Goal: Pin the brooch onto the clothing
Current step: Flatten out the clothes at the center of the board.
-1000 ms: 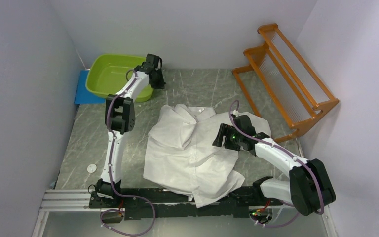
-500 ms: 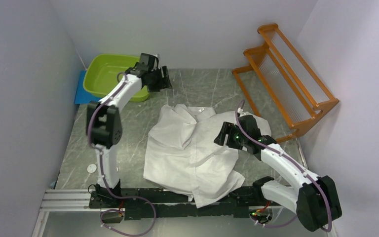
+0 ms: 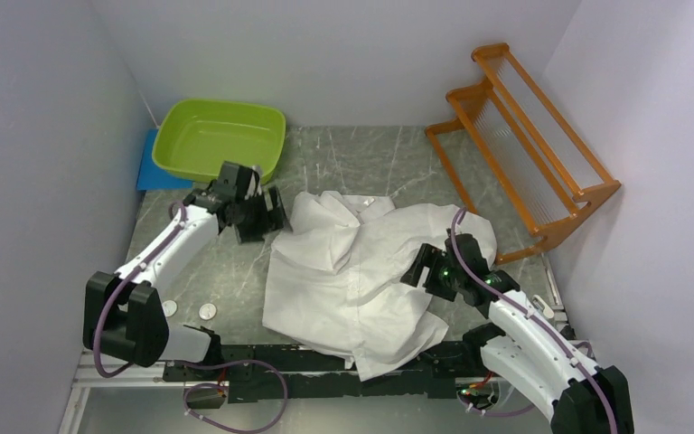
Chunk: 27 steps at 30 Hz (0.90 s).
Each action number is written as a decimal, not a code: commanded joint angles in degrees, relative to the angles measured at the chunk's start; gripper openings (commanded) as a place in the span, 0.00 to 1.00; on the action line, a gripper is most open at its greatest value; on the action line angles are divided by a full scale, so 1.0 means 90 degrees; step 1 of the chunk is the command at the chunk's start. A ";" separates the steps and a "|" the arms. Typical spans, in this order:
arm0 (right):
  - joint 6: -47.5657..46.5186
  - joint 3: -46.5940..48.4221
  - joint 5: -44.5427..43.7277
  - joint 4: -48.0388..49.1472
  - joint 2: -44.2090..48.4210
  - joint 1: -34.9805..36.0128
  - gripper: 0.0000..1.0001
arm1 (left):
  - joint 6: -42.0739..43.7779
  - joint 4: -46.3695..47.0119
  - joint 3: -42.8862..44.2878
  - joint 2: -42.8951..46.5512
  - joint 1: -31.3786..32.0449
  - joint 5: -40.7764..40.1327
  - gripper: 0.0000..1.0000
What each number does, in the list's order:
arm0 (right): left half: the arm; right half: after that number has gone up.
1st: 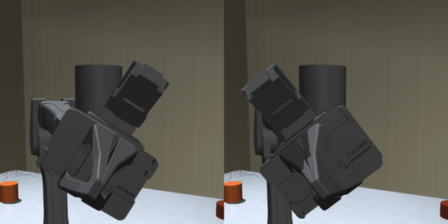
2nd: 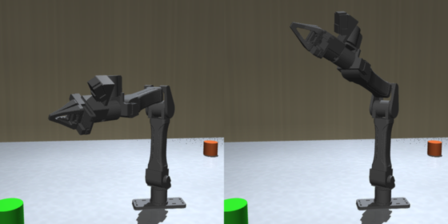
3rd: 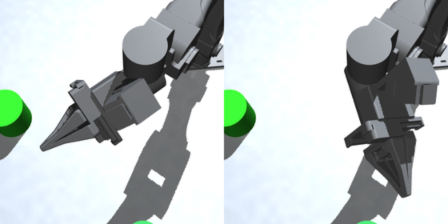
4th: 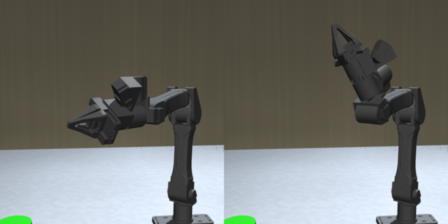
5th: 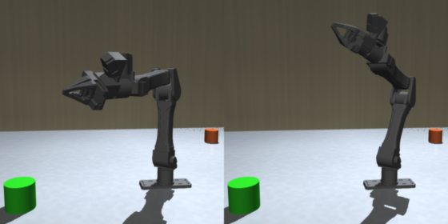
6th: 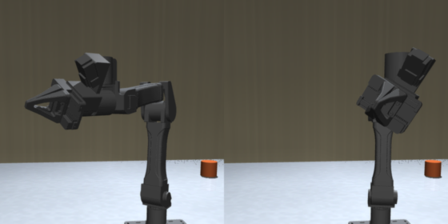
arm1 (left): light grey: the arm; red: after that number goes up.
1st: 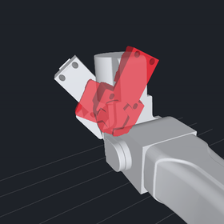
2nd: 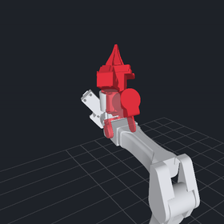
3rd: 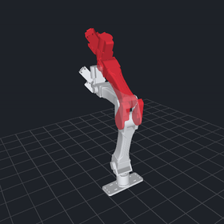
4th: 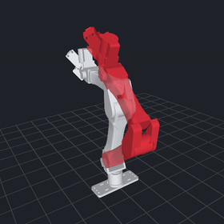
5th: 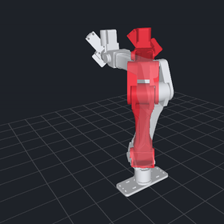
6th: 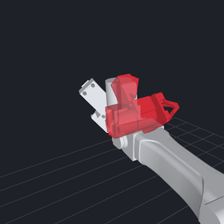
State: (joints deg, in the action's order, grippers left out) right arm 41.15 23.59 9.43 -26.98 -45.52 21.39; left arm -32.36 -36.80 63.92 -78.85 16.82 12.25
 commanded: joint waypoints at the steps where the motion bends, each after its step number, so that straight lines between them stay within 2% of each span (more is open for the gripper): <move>1: 0.0504 -0.0084 -0.0437 -0.0723 0.0126 -0.0042 0.80 | -0.0622 -0.0787 -0.1005 0.0479 -0.0008 -0.0050 0.86; 6: 0.0713 -0.0252 -0.0535 -0.0973 0.0145 -0.0044 0.81 | -0.1019 -0.0513 -0.1991 0.0765 -0.0016 0.0293 0.87; 11: 0.0664 -0.0541 -0.0206 -0.0456 -0.0179 -0.0052 0.81 | -0.1193 0.0227 -0.2598 0.0380 -0.0004 0.0867 0.85; 12: 0.0648 -0.0572 -0.0104 -0.0279 -0.0303 -0.0052 0.79 | -0.1204 0.0414 -0.2693 0.0266 -0.0004 0.0963 0.83; 14: 0.0573 -0.0595 0.0124 -0.0016 -0.0519 -0.0052 0.71 | -0.1242 0.0685 -0.2810 0.0021 -0.0006 0.1071 0.78; 17: 0.0473 -0.0490 0.0356 0.0232 -0.0663 -0.0052 0.51 | -0.1336 0.1083 -0.2930 -0.0223 -0.0004 0.1277 0.64; 21: 0.0231 -0.0037 0.0285 0.0235 -0.0511 -0.0052 0.31 | -0.1435 0.1384 -0.2830 -0.0248 -0.0004 0.1423 0.34; 25: -0.0008 0.0661 0.0052 0.0342 -0.0523 -0.0062 0.15 | -0.1325 0.1221 -0.2165 -0.0326 -0.0008 0.1436 0.06; 27: -0.0138 0.1065 -0.0022 0.0535 -0.0793 -0.0104 0.09 | -0.1120 0.0902 -0.1540 -0.0575 -0.0012 0.1294 0.03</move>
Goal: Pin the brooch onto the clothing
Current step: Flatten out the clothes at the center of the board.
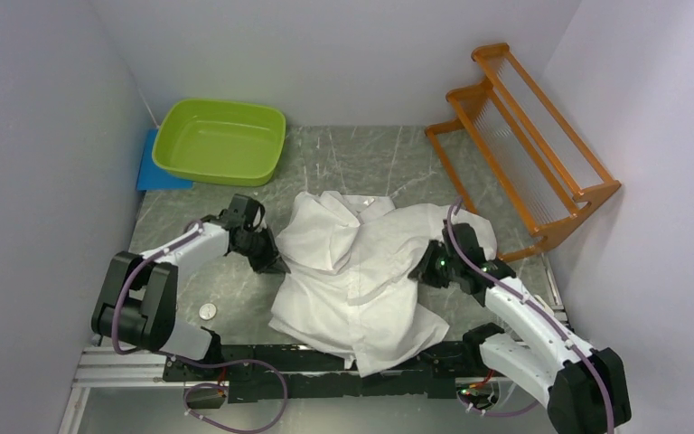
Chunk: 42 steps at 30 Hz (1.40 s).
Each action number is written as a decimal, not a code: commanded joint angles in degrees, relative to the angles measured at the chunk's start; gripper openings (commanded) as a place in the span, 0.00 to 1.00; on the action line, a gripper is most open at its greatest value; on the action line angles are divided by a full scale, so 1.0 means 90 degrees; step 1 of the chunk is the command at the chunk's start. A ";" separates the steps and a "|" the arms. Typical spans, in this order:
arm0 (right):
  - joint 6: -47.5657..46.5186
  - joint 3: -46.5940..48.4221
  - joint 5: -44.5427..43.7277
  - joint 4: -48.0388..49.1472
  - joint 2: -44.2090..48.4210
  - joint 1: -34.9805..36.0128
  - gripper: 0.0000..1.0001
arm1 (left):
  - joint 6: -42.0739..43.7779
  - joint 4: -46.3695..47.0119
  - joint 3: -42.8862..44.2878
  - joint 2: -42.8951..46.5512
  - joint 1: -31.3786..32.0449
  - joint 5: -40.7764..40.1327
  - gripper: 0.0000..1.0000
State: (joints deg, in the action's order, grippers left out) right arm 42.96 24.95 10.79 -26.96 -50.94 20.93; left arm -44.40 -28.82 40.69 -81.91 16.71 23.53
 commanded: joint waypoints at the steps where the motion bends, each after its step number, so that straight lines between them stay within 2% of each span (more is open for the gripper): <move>1: -0.0424 0.1165 -0.0161 0.0611 -0.0411 -0.0096 0.06 | 0.0345 -0.0172 0.1424 -0.0408 -0.0008 -0.0023 0.03; 5: -0.0763 0.2402 -0.0009 0.0629 -0.1544 -0.0452 0.03 | 0.0882 -0.1015 0.3038 -0.1106 -0.0084 -0.0337 0.03; 8: -0.0966 0.3274 0.0571 0.0606 -0.2478 -0.0884 0.12 | 0.1139 -0.1506 0.4010 -0.1513 -0.0198 -0.0571 0.06; 11: -0.1195 0.3915 0.1321 0.0453 -0.3219 -0.1300 0.38 | 0.1208 -0.1856 0.4556 -0.1632 -0.0321 -0.0779 0.56; 12: -0.1256 0.4000 0.1474 0.0419 -0.3314 -0.1392 0.50 | 0.1196 -0.1892 0.4586 -0.1551 -0.0352 -0.0821 0.67; 13: -0.1328 0.4006 0.1582 0.0421 -0.3315 -0.1470 0.61 | 0.1182 -0.1874 0.4545 -0.1405 -0.0367 -0.0878 0.74; 15: -0.1441 0.3804 0.1620 0.0425 -0.3115 -0.1571 0.74 | 0.1157 -0.1818 0.4248 -0.1029 -0.0396 -0.0969 0.82; 17: -0.1558 0.3387 0.1500 0.0370 -0.2687 -0.1642 0.79 | 0.1117 -0.1758 0.3848 -0.0609 -0.0423 -0.0995 0.84; 21: -0.1646 0.2479 0.1188 0.0103 -0.1850 -0.1741 0.78 | 0.0876 -0.1623 0.2714 0.0307 -0.0516 -0.0797 0.84; 26: -0.1361 0.1201 0.0873 -0.0105 -0.0840 -0.1768 0.72 | 0.0342 -0.1505 0.1299 0.1269 -0.0547 -0.0502 0.81; 31: -0.0859 0.0265 0.0722 -0.0068 -0.0409 -0.1778 0.66 | -0.0163 -0.1678 0.0307 0.2009 -0.0548 -0.0386 0.80; 36: -0.0385 -0.0018 0.0149 0.0022 -0.0498 -0.1814 0.62 | -0.0499 -0.1626 -0.0523 0.2258 -0.0547 -0.0314 0.77; 42: -0.0111 0.0067 -0.0627 -0.0339 -0.0480 -0.1847 0.61 | -0.0963 -0.0698 -0.1296 0.1869 -0.0548 0.0247 0.72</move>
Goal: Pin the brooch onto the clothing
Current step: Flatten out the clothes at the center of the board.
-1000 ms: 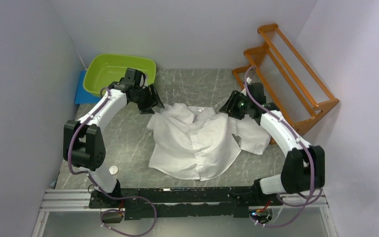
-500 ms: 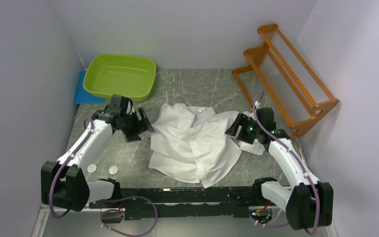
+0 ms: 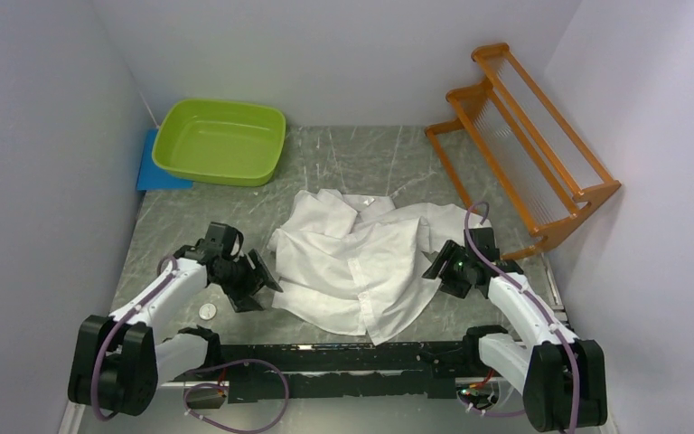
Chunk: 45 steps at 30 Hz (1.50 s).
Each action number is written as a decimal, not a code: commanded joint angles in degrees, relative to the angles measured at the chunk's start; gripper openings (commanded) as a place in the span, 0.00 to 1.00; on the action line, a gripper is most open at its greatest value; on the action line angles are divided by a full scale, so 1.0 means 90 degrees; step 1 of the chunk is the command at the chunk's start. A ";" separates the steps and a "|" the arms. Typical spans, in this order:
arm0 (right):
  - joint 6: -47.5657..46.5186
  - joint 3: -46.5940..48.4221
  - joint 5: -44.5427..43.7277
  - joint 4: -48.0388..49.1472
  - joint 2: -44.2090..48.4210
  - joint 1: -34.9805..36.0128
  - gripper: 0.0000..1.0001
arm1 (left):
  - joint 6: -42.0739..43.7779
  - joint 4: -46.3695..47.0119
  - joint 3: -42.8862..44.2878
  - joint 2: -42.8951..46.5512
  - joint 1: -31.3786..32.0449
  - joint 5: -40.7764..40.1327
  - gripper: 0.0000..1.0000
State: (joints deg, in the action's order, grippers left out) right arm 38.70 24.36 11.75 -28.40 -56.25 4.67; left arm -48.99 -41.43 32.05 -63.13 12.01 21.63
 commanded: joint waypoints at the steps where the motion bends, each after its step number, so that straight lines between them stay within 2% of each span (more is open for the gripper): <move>1: 0.0429 0.0128 -0.0855 -0.0246 0.0178 -0.0047 0.61 | -0.0489 0.0827 -0.0429 -0.0305 -0.0026 0.0503 0.72; 8: 0.0692 -0.0019 -0.1199 -0.0346 0.0526 -0.0060 0.61 | -0.0633 0.1414 -0.0785 -0.0693 -0.0019 0.0622 0.71; 12: 0.0675 -0.0175 -0.1041 0.0057 0.0279 -0.0069 0.58 | -0.0686 0.1905 -0.0855 -0.0938 -0.0019 0.0676 0.63; 18: 0.0596 -0.0178 -0.0686 0.0729 -0.0367 -0.0069 0.36 | -0.0704 0.2446 -0.0852 -0.1428 -0.0016 0.0664 0.47; 20: 0.0571 -0.0162 -0.0608 0.0859 -0.0525 -0.0069 0.22 | -0.0718 0.2565 -0.0860 -0.1485 -0.0021 0.0668 0.34; 22: 0.0524 -0.0114 -0.0427 0.0925 -0.0628 -0.0069 0.04 | -0.0737 0.2633 -0.0869 -0.1410 -0.0016 0.0695 0.19; 23: 0.0511 -0.0080 -0.0282 0.0929 -0.0638 -0.0069 0.00 | -0.0729 0.2644 -0.0864 -0.1316 -0.0016 0.0732 0.13; 25: 0.0478 0.0010 -0.0086 0.0917 -0.0549 -0.0070 0.00 | -0.0679 0.2488 -0.0773 -0.1064 -0.0014 0.0703 0.03; 27: 0.0458 0.0166 0.0029 0.0816 -0.0324 -0.0071 0.00 | -0.0546 0.2123 -0.0552 -0.0733 -0.0016 0.0582 0.03; 31: 0.0373 0.0909 0.0247 0.0355 0.0359 -0.0069 0.00 | -0.0156 0.1054 0.0436 0.0018 -0.0016 0.0075 0.03; 36: 0.0229 0.2571 0.0393 -0.0038 0.0806 -0.0069 0.00 | 0.0414 0.0041 0.2107 0.0703 -0.0016 -0.0529 0.03; 40: 0.0266 0.4047 0.0387 -0.0192 0.0792 -0.0070 0.00 | 0.0851 -0.0390 0.3716 0.0715 -0.0016 -0.0807 0.03; 45: 0.0470 0.5797 0.0408 0.0145 0.0698 -0.0070 0.00 | 0.1452 -0.0628 0.6143 0.0399 -0.0019 -0.1050 0.02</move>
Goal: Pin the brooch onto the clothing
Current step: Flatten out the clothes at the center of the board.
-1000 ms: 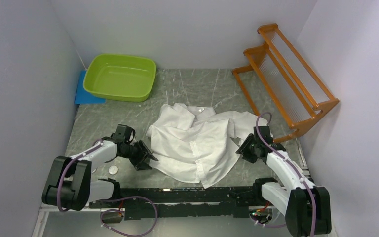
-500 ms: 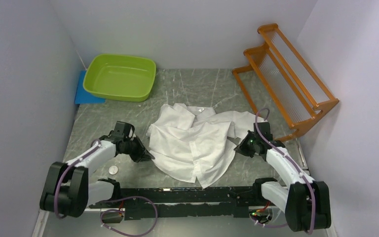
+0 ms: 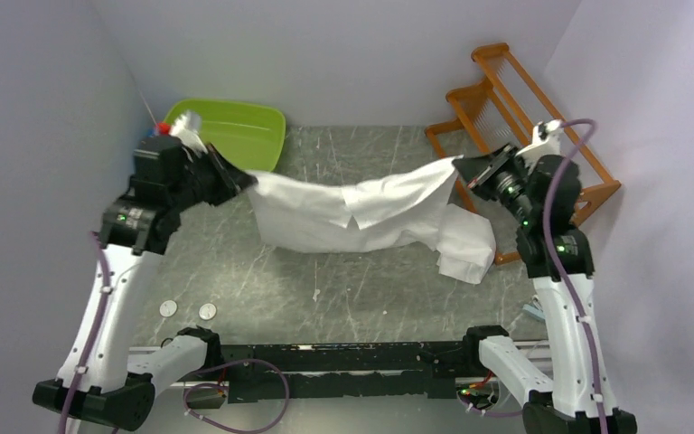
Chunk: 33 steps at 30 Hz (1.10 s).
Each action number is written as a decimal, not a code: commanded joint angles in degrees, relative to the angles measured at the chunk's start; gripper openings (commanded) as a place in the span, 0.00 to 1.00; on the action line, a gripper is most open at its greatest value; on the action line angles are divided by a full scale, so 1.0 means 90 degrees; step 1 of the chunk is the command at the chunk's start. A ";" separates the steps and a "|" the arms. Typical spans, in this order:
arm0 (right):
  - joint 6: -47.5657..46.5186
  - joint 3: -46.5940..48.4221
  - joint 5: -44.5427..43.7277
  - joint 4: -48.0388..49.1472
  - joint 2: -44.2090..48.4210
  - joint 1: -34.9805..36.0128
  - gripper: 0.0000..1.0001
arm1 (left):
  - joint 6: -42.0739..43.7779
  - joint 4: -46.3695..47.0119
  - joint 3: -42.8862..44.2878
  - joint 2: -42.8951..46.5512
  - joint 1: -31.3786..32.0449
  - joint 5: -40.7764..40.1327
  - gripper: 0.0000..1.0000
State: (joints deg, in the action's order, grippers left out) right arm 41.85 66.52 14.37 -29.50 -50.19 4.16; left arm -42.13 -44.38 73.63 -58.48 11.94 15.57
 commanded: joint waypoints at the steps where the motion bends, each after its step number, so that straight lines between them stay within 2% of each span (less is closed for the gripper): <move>1: 0.0141 0.1451 0.0142 0.0348 -0.0030 -0.0014 0.00 | 0.0779 -0.0303 0.1997 -0.0179 -0.0008 -0.0420 0.03; 6: 0.0196 0.3137 0.0351 0.0623 -0.0289 -0.0017 0.00 | 0.1241 -0.0044 0.3964 -0.0464 -0.0009 -0.0379 0.03; 15: 0.0093 0.5424 0.0777 0.0807 -0.0570 -0.0013 0.00 | 0.1763 0.0529 0.6321 -0.0491 -0.0009 -0.0548 0.03; 21: 0.0151 0.5644 0.0694 0.0944 -0.0450 -0.0013 0.00 | 0.1774 0.0872 0.6663 -0.0414 -0.0009 -0.0375 0.03; 26: 0.0136 0.5124 0.0524 0.0932 -0.0404 -0.0015 0.00 | 0.1813 0.0721 0.6298 -0.0539 -0.0009 -0.0563 0.03; 33: -0.0034 0.4429 0.0018 0.0891 -0.0577 -0.0013 0.00 | 0.1898 0.0411 0.6113 -0.1336 -0.0009 -0.0557 0.03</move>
State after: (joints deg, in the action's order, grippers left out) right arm 42.85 108.57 19.07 -22.00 -53.56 4.16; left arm -26.39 -39.27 129.67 -64.82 11.97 11.81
